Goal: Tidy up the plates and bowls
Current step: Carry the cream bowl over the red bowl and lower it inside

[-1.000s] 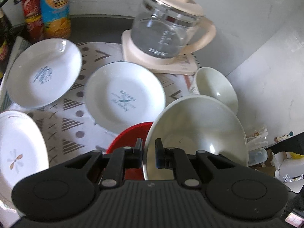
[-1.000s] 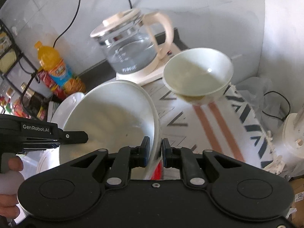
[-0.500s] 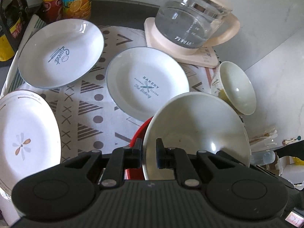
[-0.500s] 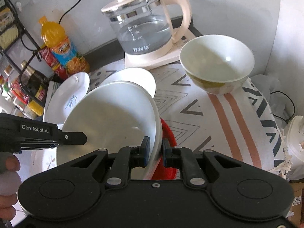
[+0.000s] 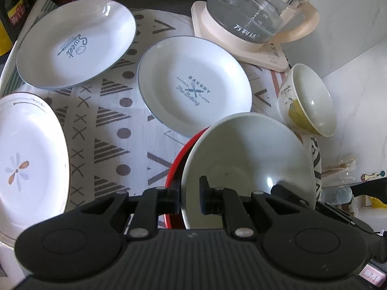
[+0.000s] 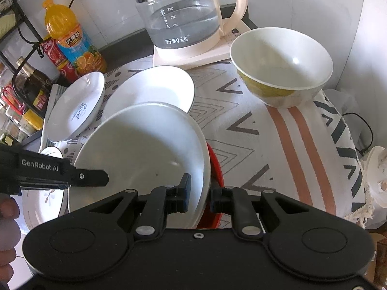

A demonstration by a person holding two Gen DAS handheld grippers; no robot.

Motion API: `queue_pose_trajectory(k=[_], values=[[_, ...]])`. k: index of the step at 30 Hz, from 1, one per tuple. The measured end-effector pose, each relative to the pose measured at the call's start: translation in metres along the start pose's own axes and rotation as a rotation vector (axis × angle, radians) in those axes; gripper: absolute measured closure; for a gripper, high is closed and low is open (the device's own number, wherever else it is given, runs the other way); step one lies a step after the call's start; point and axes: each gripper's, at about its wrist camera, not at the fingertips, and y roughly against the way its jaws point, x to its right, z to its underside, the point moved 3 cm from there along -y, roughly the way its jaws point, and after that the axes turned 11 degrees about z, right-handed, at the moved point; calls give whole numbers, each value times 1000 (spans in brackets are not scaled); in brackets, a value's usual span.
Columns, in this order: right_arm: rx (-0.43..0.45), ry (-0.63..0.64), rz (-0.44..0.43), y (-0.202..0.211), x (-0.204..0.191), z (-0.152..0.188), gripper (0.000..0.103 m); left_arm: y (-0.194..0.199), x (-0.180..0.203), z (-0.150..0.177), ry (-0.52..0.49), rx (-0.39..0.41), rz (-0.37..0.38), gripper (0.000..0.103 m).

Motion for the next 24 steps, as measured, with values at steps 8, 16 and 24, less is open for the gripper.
queue_pose_trajectory(k=[8,16,24], values=[[-9,-20,0,0,1,1,83,9,4,-3,-22,-10,-2,90],[-8,-58,2,3,5,6,84,28,7,-7,-49,37,1,85],[18,-103,-19,22,11,5,80,37,19,-14,-86,65,9,71]])
